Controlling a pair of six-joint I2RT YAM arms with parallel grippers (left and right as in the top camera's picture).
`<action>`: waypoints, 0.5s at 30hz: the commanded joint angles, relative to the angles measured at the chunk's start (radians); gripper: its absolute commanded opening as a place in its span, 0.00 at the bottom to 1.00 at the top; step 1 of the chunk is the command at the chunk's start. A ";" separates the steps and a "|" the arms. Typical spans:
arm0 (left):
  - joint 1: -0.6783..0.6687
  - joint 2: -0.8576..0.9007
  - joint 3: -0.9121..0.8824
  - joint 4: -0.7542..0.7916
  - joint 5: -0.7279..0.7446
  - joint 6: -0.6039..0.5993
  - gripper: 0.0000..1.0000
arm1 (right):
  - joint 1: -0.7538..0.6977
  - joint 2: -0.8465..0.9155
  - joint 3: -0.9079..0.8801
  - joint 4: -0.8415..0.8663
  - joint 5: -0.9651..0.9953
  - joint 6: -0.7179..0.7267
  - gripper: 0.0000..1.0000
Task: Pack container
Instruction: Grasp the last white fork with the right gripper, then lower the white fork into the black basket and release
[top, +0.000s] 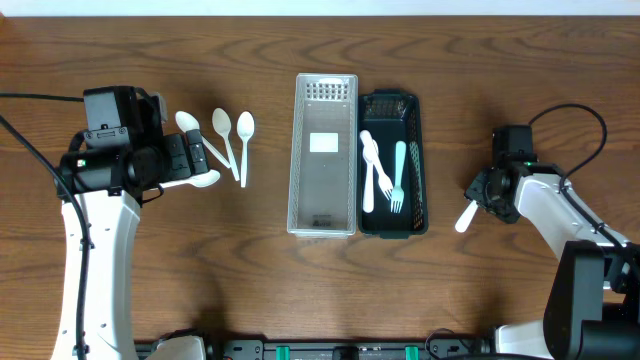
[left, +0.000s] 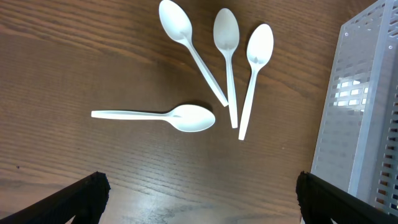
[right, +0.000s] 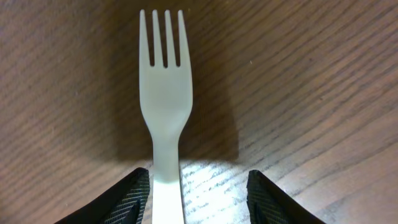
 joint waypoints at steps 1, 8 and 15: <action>0.005 0.008 0.019 -0.003 -0.012 0.018 0.98 | -0.009 -0.003 -0.014 0.020 0.011 0.051 0.53; 0.005 0.008 0.019 -0.002 -0.012 0.018 0.98 | -0.009 0.018 -0.019 0.041 0.011 0.066 0.52; 0.005 0.008 0.019 -0.002 -0.012 0.018 0.98 | -0.009 0.091 -0.019 0.056 0.010 0.066 0.50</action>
